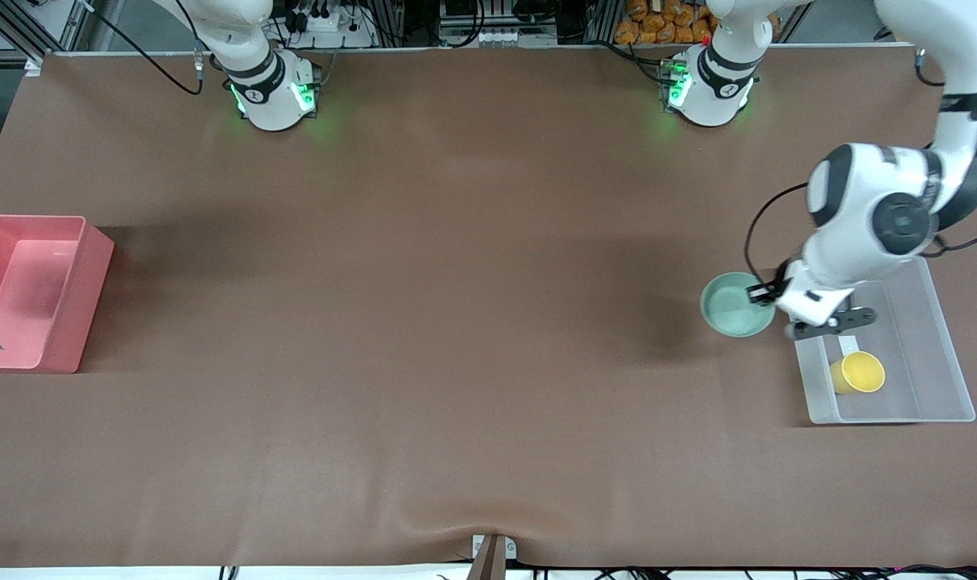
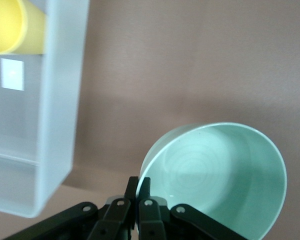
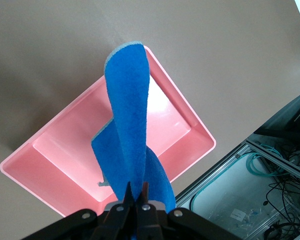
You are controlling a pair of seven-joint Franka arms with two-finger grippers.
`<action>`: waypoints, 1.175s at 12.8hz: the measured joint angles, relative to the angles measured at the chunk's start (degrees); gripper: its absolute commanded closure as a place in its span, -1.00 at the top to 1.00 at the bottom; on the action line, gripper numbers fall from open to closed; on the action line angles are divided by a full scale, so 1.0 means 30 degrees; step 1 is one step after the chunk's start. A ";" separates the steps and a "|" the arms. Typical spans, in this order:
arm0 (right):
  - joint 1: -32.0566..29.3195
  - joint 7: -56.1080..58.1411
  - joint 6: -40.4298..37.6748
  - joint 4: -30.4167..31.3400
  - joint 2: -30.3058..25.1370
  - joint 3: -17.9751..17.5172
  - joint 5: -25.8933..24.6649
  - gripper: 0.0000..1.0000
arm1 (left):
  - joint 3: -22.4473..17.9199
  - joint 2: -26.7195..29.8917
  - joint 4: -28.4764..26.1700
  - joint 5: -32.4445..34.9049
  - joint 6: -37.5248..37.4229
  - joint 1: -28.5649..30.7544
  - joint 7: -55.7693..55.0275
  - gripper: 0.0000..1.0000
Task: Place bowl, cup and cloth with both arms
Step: 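Grasp the pale green bowl rim with the left gripper and lift it, then carry the bowl to the bin while the right gripper releases the cloth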
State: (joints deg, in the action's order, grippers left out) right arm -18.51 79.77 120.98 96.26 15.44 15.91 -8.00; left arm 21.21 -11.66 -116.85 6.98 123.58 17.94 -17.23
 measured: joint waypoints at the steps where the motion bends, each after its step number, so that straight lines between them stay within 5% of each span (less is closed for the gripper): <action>1: -0.0006 0.0000 -0.0005 0.0001 0.0007 0.0003 0.0009 -1.00 | -0.0013 0.0372 0.0087 -0.0202 -0.0538 0.0765 0.1364 -1.00; 8: -0.0162 -0.0022 -0.0937 0.0030 0.0263 0.0092 0.0504 -1.00 | -0.0141 0.0666 0.0845 -0.0452 -0.2183 0.5497 0.8909 -1.00; 15: -0.1714 -0.0015 -0.2928 0.0048 0.2025 0.0190 0.1531 -1.00 | -0.0186 -0.2321 0.3034 -0.0451 -0.1943 0.7761 1.2082 -1.00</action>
State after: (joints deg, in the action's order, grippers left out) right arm -23.66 79.73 112.20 96.40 21.52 16.48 -3.41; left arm 20.65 -18.63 -107.75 5.63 117.75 41.22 19.01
